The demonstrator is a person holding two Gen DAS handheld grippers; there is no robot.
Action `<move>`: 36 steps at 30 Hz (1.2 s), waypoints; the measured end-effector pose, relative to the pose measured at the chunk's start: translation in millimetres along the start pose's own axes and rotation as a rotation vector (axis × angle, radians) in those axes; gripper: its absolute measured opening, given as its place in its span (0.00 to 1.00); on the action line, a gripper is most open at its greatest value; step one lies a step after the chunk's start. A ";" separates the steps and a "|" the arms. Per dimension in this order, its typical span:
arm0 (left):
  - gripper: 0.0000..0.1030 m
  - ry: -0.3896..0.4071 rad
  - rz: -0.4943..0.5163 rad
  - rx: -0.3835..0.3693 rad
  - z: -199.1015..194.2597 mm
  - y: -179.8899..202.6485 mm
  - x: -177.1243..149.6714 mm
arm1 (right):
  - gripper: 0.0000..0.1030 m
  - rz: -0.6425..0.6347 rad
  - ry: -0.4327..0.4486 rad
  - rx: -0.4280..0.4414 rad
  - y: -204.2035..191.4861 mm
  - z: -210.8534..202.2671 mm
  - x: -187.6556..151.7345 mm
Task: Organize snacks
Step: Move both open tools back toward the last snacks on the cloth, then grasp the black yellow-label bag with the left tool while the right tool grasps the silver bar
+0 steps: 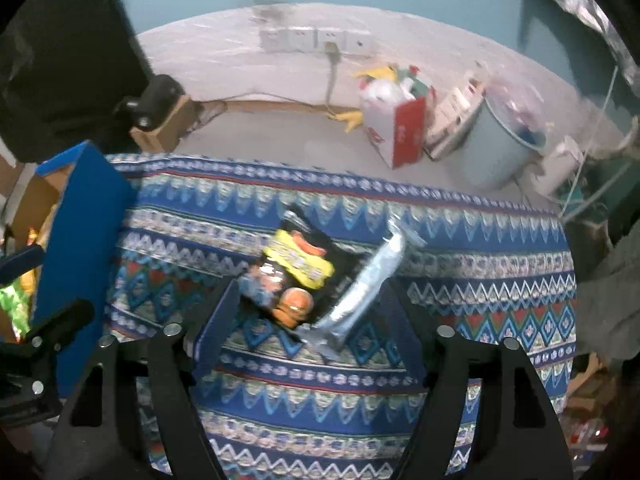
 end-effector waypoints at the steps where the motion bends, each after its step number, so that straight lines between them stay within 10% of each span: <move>1: 0.85 -0.005 0.008 -0.004 5.0 4.4 0.4 | 0.73 0.005 -0.008 -0.007 3.8 3.2 -2.7; 20: 0.85 -0.120 -0.041 -0.058 85.1 28.5 -0.5 | 0.73 0.095 -0.159 -0.071 46.6 96.1 -39.5; 25: 0.85 -0.125 -0.025 -0.087 94.8 43.4 4.5 | 0.32 0.048 -0.180 -0.078 49.1 97.3 -46.6; 36: 0.85 -0.157 -0.002 -0.190 115.9 95.5 13.4 | 0.27 0.020 -0.187 -0.098 94.6 73.5 -69.4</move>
Point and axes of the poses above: each gripper's, at about its wrist camera, not at the fingertips, and z roughly the way its jaws point, y to its right, x to its top, the point moved 4 cm from there along z, roughly the way its jaws point, and after that the axes turned 11 degrees about y, right-handed, at the moved point
